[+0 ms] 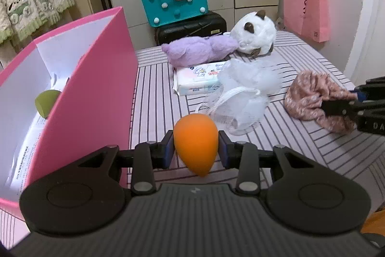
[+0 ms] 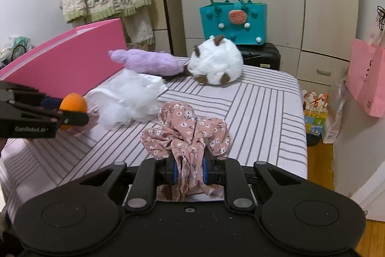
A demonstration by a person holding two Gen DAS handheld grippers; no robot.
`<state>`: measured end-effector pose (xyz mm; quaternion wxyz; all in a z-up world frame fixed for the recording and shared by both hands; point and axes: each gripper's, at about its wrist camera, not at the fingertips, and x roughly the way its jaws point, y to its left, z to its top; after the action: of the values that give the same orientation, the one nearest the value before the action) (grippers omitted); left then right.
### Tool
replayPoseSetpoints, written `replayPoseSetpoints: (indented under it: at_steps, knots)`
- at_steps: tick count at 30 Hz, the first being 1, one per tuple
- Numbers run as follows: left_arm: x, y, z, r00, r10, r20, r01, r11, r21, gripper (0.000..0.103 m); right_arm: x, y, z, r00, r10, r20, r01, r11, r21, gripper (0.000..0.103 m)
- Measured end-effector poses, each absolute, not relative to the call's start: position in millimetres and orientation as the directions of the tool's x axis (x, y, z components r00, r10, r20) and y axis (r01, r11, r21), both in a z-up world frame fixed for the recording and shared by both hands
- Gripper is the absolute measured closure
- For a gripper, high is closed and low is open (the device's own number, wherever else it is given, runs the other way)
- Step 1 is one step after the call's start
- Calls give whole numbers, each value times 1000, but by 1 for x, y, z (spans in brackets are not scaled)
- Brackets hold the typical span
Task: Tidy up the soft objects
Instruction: 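Carry the orange sponge and floral scrunchie over the pink box and release both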
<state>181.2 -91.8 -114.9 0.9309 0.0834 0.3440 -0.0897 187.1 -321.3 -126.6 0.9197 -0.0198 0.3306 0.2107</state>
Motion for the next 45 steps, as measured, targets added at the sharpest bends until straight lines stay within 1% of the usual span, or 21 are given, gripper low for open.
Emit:
replayPoseSetpoints:
  at_steps: [3, 11, 12, 15, 16, 19, 23, 30, 37, 42, 45]
  knots:
    - [174, -91, -109, 748, -128, -651, 239, 967, 85, 67, 179, -319, -123, 686, 385, -617, -412, 905, 107, 82]
    - [152, -88, -97, 705, -220, -674, 329, 944, 36, 67, 158, -318, -108, 661, 429, -616, -432, 888, 154, 82]
    - [151, -87, -96, 692, -238, -682, 344, 939, 21, 67, 156, -317, -107, 652, 435, -621, -435, 885, 163, 82]
    - [153, -82, -94, 602, -334, -726, 404, 911, -84, 67, 150, -314, -103, 624, 468, -625, -456, 868, 195, 82]
    - [153, -82, -92, 587, -348, -731, 420, 903, -92, 67, 148, -313, -102, 618, 474, -627, -461, 865, 200, 82]
    - [148, -85, -87, 582, -347, -735, 456, 888, -58, 67, 140, -309, -97, 601, 490, -632, -474, 855, 212, 82]
    - [142, -82, -83, 537, -367, -759, 497, 865, -66, 67, 131, -304, -89, 567, 511, -646, -484, 841, 241, 82]
    - [121, -71, -70, 477, -384, -790, 577, 815, -48, 67, 115, -284, -72, 437, 572, -694, -532, 787, 314, 82]
    - [100, -48, -55, 409, -398, -821, 607, 791, -81, 67, 100, -256, -47, 370, 628, -684, -595, 726, 345, 82]
    - [85, -24, -37, 457, -385, -802, 585, 809, -55, 67, 98, -234, -33, 330, 676, -659, -650, 669, 360, 82]
    - [80, -11, -31, 478, -385, -789, 565, 823, -59, 67, 102, -223, -28, 300, 703, -645, -670, 637, 382, 82]
